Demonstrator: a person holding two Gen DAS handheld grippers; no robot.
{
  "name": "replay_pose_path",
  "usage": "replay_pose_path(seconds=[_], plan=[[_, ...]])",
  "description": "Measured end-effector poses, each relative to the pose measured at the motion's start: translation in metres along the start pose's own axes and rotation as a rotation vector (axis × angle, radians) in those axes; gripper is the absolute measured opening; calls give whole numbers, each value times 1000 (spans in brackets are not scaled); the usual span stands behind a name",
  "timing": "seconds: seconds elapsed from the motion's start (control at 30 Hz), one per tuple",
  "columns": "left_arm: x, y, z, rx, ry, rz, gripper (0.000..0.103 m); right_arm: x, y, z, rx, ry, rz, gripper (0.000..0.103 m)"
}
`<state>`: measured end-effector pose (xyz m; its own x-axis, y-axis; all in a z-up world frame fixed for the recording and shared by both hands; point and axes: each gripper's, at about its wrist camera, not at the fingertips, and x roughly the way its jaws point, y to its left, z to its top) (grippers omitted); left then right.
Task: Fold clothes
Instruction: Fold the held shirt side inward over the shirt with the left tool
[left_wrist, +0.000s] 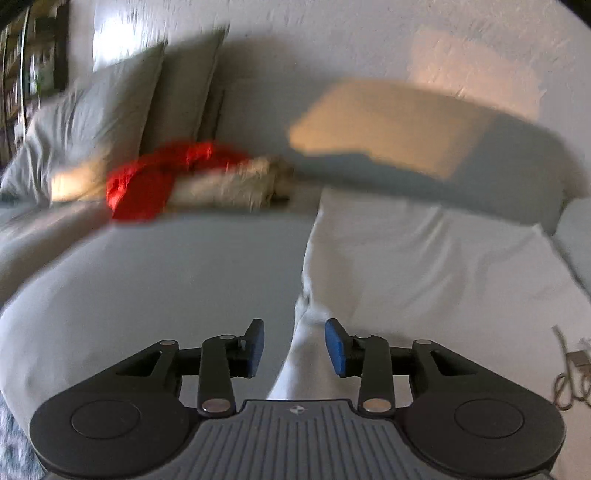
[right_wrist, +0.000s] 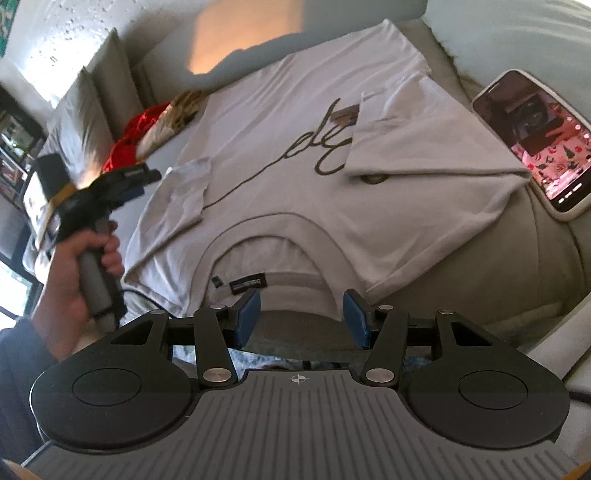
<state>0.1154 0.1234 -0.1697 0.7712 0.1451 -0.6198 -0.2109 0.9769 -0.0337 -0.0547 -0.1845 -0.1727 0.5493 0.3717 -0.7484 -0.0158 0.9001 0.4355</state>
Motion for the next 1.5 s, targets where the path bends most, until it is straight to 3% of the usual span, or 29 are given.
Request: replay_pose_path(seconds=[0.07,0.2,0.3,0.57,0.63,0.73,0.9,1.03,1.1,1.13,1.2,1.33,1.4,1.5], plan=[[10,3,-5,-28,66,-8,36,0,-3,0,16,3,-7,56],[1,-3,-9,46,49,-11,36,2,-7,1,40,14,-3,56],[-10,1,-15,45,45,-29,39,1,-4,1,32,11,6,56],[-59,23,-32,37,-52,-54,43,-5,4,-4,6,-1,36,56],[-56,27,-37,73,-4,-31,39,-7,6,-5,2,-6,43,56],[-56,31,-41,88,33,-45,40,-9,7,-7,10,-2,58,56],[-77,30,-56,57,77,-49,40,-18,13,-10,-15,-13,79,56],[-93,24,-81,55,206,-9,41,-21,15,-13,-17,-16,90,56],[-98,27,-93,-4,265,-13,38,-23,16,-15,-21,-17,91,56],[-103,30,-96,-39,260,-20,38,-24,16,-16,-23,-18,90,56],[-121,30,-93,-59,146,-14,38,-25,15,-17,-27,-21,87,56],[-132,26,-75,3,-70,44,40,-32,7,-16,-19,-60,61,56],[-113,24,-66,26,-68,46,39,-34,-1,-14,3,-78,43,56],[-82,26,-65,-5,41,74,42,-33,-13,-13,50,-80,20,56]])
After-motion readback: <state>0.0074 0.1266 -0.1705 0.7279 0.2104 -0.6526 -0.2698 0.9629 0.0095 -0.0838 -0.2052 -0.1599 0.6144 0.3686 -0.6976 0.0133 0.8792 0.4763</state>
